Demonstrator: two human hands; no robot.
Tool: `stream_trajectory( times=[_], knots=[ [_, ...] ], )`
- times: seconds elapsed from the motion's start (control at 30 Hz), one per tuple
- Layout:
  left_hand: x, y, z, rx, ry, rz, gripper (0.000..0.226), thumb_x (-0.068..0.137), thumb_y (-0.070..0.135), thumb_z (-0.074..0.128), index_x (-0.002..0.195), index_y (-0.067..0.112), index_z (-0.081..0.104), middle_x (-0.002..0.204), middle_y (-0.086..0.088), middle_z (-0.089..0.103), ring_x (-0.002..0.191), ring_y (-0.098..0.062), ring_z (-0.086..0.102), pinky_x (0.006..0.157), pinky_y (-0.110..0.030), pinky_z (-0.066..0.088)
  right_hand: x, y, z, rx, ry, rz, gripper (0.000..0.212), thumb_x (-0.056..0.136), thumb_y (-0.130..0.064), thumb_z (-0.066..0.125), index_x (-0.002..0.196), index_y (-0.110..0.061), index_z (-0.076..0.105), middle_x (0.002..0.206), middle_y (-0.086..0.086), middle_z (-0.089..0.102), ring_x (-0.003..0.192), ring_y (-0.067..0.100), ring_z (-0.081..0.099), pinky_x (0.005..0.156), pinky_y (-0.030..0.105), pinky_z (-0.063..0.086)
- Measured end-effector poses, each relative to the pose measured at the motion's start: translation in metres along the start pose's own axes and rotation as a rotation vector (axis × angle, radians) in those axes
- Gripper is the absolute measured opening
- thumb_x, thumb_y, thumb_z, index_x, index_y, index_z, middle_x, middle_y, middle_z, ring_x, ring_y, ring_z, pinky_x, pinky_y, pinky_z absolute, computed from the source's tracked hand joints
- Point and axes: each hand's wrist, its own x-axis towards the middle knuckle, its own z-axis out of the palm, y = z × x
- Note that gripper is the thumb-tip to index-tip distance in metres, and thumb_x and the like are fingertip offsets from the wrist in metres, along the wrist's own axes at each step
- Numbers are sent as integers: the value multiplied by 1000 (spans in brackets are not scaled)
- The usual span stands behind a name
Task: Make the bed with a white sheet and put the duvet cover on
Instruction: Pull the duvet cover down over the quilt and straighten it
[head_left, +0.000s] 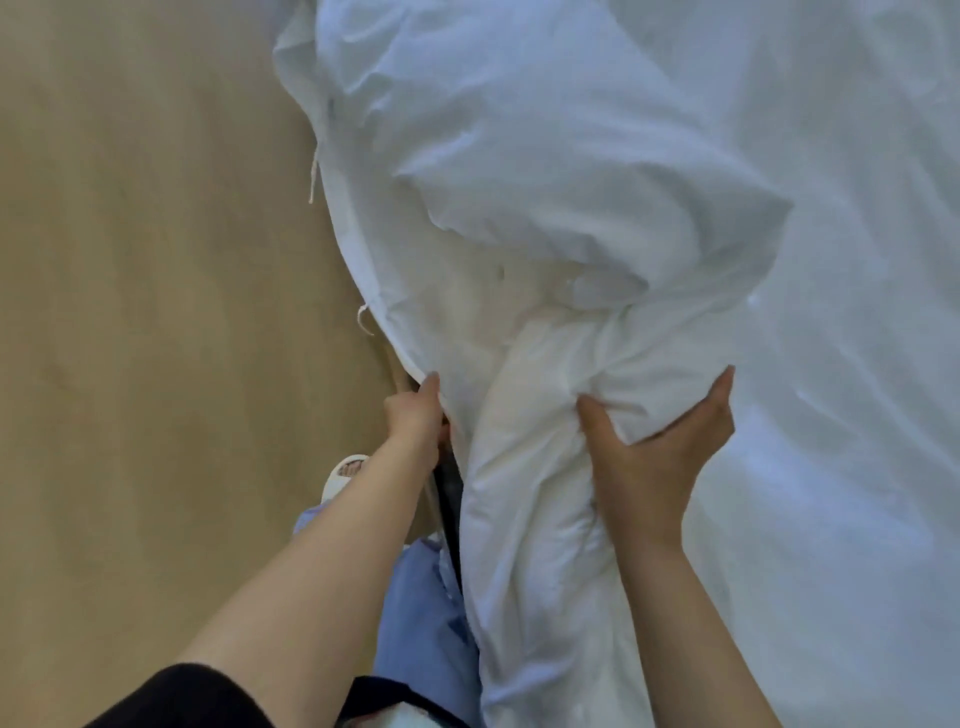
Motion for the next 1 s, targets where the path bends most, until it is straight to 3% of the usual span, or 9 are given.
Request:
stream_trajectory(
  times=[0.1,0.17,0.3,0.43,0.53,0.63,0.77,0.9,1.0],
  knots=[
    [-13,-5,7,164,-210,-8,33,96,23,50,119,-1,54,117,-15,59,103,-30,57,89,-35,45,-11,-15,12,10,-52,-54,106,66,-34,83,148,-26,17,143,-13,25,128,-5,18,112,32,23],
    [-18,-3,-1,90,-190,7,37,101,18,38,130,-3,47,134,-20,50,116,-31,50,97,-32,38,-16,-23,21,-17,-98,-90,98,70,-35,81,147,-31,19,148,-7,27,133,2,20,111,35,26],
    [-44,1,-35,-143,-257,-77,45,100,34,38,129,3,51,129,-14,55,120,-34,52,101,-38,41,-32,-43,45,-283,-146,-403,79,79,-8,69,143,-28,27,137,25,39,124,38,39,99,53,40],
    [-71,22,-110,-246,-333,-48,35,94,39,50,86,13,72,89,-8,68,80,-25,66,72,-33,51,-23,-69,55,-647,-43,-743,69,60,8,72,121,-16,54,88,23,62,70,39,59,58,37,48],
    [-63,30,-170,-245,-202,23,34,96,34,48,106,7,67,96,-15,72,86,-28,69,77,-39,53,10,-73,28,-765,91,-695,47,58,10,74,102,-5,69,76,24,58,65,39,58,51,34,45],
    [-74,20,-165,-320,-344,-155,37,97,38,45,112,9,64,99,-14,72,89,-28,70,81,-43,52,11,-68,21,-844,159,-755,37,62,12,68,96,-1,68,76,23,57,64,36,55,54,35,42],
    [-99,24,-134,-407,-550,-89,55,88,50,51,127,11,58,123,-13,63,116,-29,59,104,-46,40,-59,-54,79,-824,-61,-866,37,68,0,60,103,-6,71,76,15,62,61,31,58,53,30,43],
    [-78,40,-142,-171,-385,148,70,64,50,76,117,7,63,100,-8,73,94,-22,69,79,-29,55,-110,-52,116,-630,-324,-686,58,53,-9,80,109,-9,63,75,10,61,61,28,58,48,26,44],
    [-59,43,-148,-128,-322,76,66,61,49,73,109,4,64,89,-9,74,81,-22,72,57,-24,55,-118,-55,114,-543,-445,-643,61,49,-11,80,107,-8,61,78,10,61,64,29,59,47,26,44]
  ],
)
